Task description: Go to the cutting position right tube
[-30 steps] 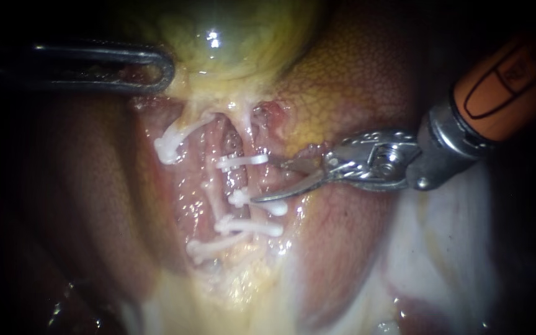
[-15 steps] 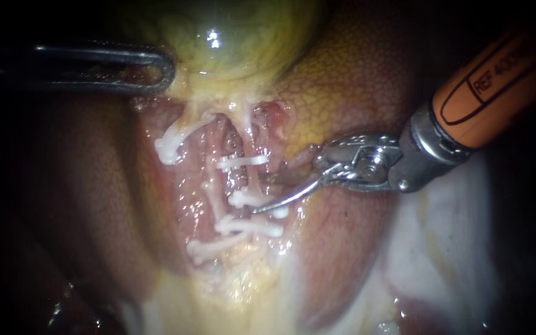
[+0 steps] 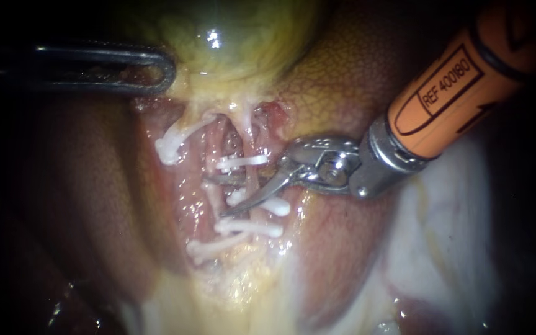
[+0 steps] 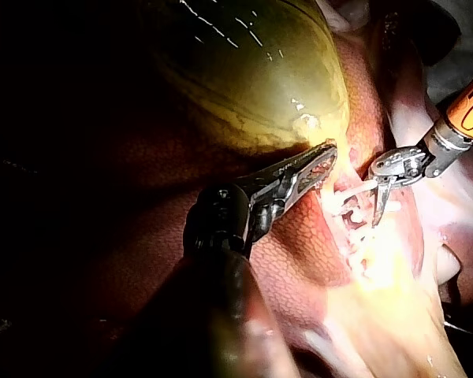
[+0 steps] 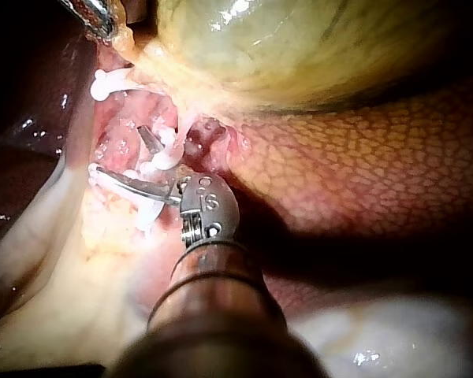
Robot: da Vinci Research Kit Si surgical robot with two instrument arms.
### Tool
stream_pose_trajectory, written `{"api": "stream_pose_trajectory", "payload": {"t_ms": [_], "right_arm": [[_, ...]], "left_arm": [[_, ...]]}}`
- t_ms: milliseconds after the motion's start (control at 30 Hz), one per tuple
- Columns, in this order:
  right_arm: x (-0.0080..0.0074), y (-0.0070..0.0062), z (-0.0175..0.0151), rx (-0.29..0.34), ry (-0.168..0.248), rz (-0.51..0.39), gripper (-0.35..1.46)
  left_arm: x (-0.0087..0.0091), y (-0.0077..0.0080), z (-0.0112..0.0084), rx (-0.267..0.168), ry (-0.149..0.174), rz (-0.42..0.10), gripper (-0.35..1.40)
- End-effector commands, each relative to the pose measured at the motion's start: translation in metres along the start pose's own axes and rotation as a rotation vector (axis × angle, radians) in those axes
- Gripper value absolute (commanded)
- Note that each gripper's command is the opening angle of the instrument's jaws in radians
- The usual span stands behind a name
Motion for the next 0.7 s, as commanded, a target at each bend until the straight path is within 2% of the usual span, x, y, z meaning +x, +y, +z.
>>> {"api": "stream_pose_trajectory", "payload": {"t_ms": [33, 300, 400, 700], "right_arm": [[0.0001, 0.0001, 0.0001, 0.013, 0.008, -0.004, 0.82], [0.0003, 0.0004, 0.0005, 0.064, 0.035, -0.034, 0.70], [0.0006, -0.0001, 0.0004, 0.081, 0.048, -0.042, 0.63], [0.0025, -0.0024, 0.0005, 0.117, 0.088, -0.037, 0.63]], "left_arm": [[0.0000, 0.0000, 0.0000, 0.000, 0.000, 0.000, -0.35], [0.0000, -0.0001, 0.0000, 0.000, 0.000, 0.000, -0.35], [0.0000, -0.0001, 0.0000, 0.000, 0.000, 0.000, -0.35], [0.0000, -0.0001, 0.0000, -0.001, 0.000, 0.000, -0.35]]}}
